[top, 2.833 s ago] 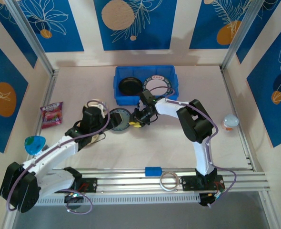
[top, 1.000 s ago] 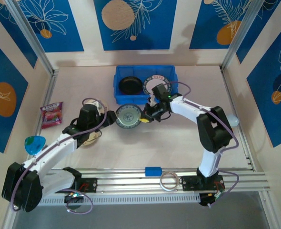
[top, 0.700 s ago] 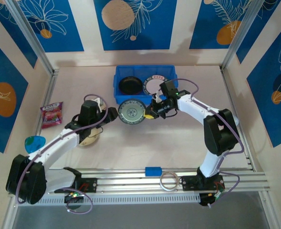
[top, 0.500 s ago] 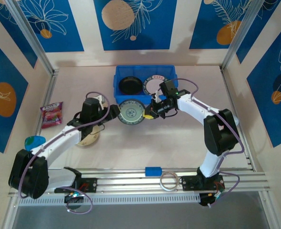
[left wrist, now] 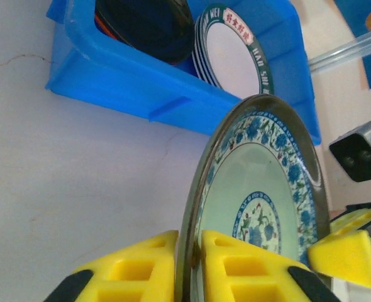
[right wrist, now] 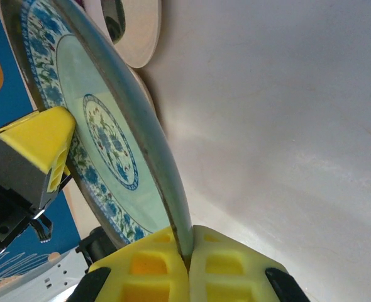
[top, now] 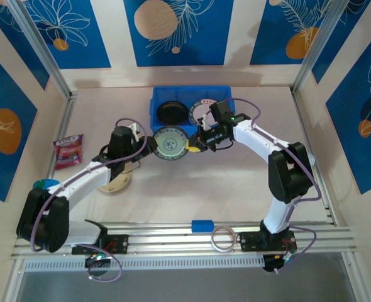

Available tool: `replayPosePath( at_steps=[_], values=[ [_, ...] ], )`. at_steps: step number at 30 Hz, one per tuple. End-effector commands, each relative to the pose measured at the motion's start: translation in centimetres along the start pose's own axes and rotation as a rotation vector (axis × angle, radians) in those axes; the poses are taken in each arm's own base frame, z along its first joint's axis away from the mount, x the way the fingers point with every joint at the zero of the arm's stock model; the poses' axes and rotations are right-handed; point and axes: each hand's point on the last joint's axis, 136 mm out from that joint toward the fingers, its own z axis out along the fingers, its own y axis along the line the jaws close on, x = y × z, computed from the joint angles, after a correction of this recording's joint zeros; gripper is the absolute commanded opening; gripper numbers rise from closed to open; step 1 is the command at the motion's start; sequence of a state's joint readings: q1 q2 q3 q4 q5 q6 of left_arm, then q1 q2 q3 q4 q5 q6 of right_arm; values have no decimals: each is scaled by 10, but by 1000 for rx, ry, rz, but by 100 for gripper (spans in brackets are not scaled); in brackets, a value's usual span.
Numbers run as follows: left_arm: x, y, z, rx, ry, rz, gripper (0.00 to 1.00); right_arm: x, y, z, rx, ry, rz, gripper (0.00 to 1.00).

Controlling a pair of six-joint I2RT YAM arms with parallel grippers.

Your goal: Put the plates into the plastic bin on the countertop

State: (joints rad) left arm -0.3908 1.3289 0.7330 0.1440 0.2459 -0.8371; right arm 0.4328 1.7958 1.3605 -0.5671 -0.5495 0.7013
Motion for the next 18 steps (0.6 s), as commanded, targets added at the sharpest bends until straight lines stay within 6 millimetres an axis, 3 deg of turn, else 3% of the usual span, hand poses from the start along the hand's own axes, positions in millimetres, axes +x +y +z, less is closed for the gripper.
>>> replayPosePath(
  at_steps=[1, 4, 6, 9, 14, 18],
  values=[
    [-10, -10, 2, 49, -6, 3, 5, -5, 20, -1, -44, 9, -42, 0],
    [-13, -13, 0, 76, -17, -4, 0, -13, 19, 0, -27, -14, -42, 4],
    [-16, -16, -2, 99, -21, -13, 0, -20, 19, -2, -8, -52, -62, 22],
    [-18, -22, -1, 143, -8, -30, 0, -33, 23, -10, 4, -117, -102, 36],
    [-20, -28, -2, 187, -11, -40, 0, -51, 21, -15, 53, -155, -119, 37],
    [-22, -31, -2, 195, -9, -42, 0, -60, 22, -19, 60, -173, -123, 31]
  ],
)
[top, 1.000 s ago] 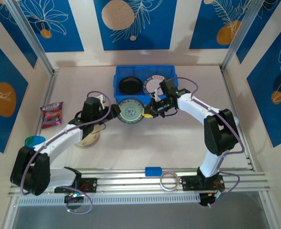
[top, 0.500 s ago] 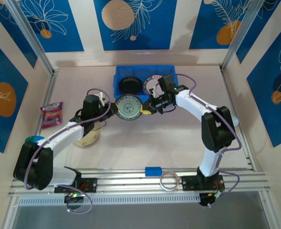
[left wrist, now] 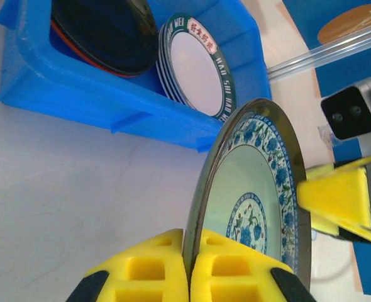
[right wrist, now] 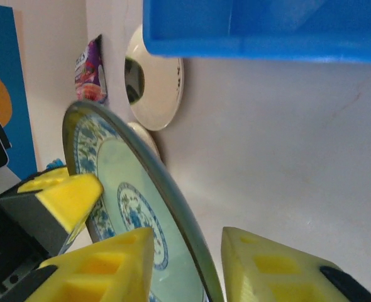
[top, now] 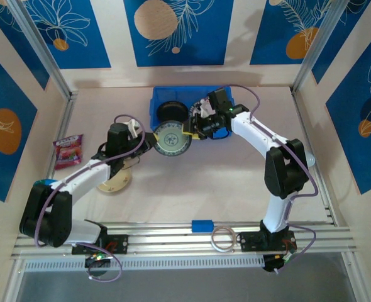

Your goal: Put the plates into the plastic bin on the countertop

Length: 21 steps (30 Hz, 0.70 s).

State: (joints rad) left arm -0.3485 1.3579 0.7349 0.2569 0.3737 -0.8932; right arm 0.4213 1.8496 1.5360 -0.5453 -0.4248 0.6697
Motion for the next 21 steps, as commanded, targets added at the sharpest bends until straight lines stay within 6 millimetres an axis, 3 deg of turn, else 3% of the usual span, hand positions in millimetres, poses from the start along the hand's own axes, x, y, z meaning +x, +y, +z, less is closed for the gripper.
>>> replayPosePath(
  at_steps=[1, 5, 13, 16, 17, 20, 21],
  values=[
    [-11, -16, -2, 71, -18, 6, 0, -6, -5, -1, 24, -1, -6, 27],
    [-13, -17, 0, 68, -15, 11, 0, -9, -1, 0, 24, 6, -27, 16],
    [-23, -19, 3, 76, -13, 6, 0, -10, 6, 2, -18, 26, -64, 15],
    [-29, -18, 4, 75, -16, -5, 0, -11, 7, 5, -25, 35, -71, 4],
    [-31, -17, 4, 77, -17, -7, 4, -14, 7, 6, -24, 36, -68, 0],
    [-40, -15, 3, 75, -29, -16, 41, -26, 5, 6, -29, 17, -42, 0],
    [-43, -15, 2, 74, -37, -16, 49, -31, 4, 6, -33, 10, -28, 0]
  ],
)
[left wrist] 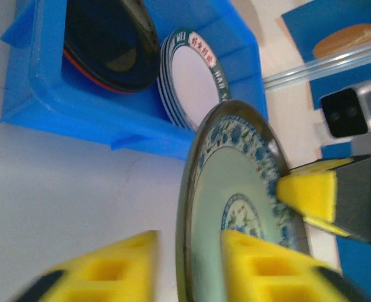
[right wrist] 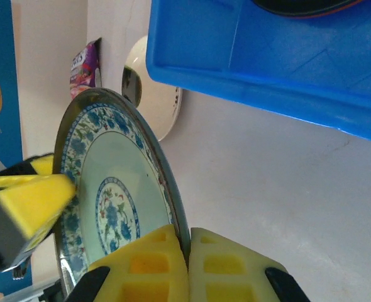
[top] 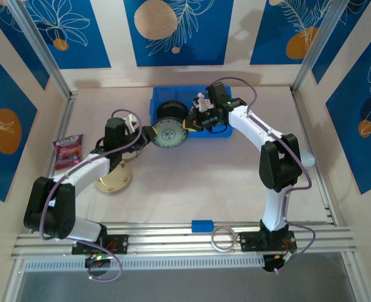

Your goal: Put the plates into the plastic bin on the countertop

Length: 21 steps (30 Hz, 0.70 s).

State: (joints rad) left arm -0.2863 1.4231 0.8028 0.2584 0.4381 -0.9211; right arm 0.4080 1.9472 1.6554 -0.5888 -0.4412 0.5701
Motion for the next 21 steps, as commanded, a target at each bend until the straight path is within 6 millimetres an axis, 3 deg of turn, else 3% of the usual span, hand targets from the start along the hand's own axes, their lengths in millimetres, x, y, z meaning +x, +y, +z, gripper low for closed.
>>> replayPosePath(
  at_steps=[1, 6, 14, 21],
  values=[
    [-22, -18, -4, 55, -40, 34, 57, -17, 4, -5, -35, -12, 55, 0],
    [-32, -16, -16, 19, -74, 58, 80, -55, -5, -11, 2, -87, 87, 0],
    [-42, 3, -48, -60, -150, 64, 87, -117, -18, -16, 81, -215, 74, 0],
    [-41, 7, -67, -90, -169, 97, 86, -152, -31, -11, 138, -312, -14, 0]
  ],
)
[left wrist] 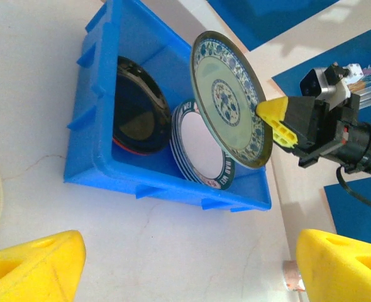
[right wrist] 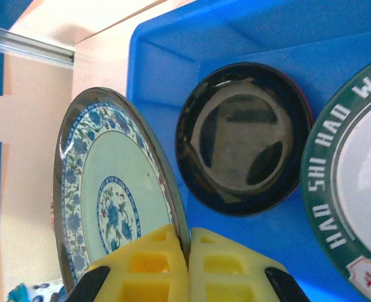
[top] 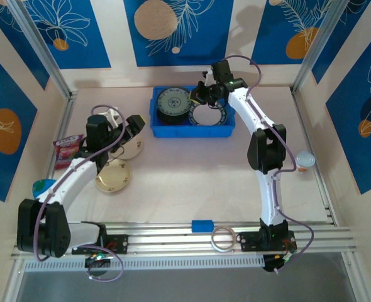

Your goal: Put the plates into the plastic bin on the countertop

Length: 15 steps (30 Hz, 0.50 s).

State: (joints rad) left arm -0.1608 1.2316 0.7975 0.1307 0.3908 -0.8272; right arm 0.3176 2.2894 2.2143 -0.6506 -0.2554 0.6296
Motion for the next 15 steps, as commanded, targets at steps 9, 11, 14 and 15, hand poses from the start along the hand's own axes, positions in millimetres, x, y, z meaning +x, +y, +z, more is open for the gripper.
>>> replayPosePath(
  at_steps=[9, 11, 14, 15],
  values=[
    [4, 15, -8, -42, 14, 17, 83, -25, -29, 29, 73, -56, -17, 0],
    [5, 16, -7, -45, 16, 15, 83, -23, -36, 37, 95, -52, -12, 0],
    [6, 18, -7, -49, 21, 11, 83, -19, -43, 51, 107, -39, -4, 0],
    [7, 19, -7, -53, 24, 9, 83, -17, -44, 55, 108, -32, -4, 0]
  ],
)
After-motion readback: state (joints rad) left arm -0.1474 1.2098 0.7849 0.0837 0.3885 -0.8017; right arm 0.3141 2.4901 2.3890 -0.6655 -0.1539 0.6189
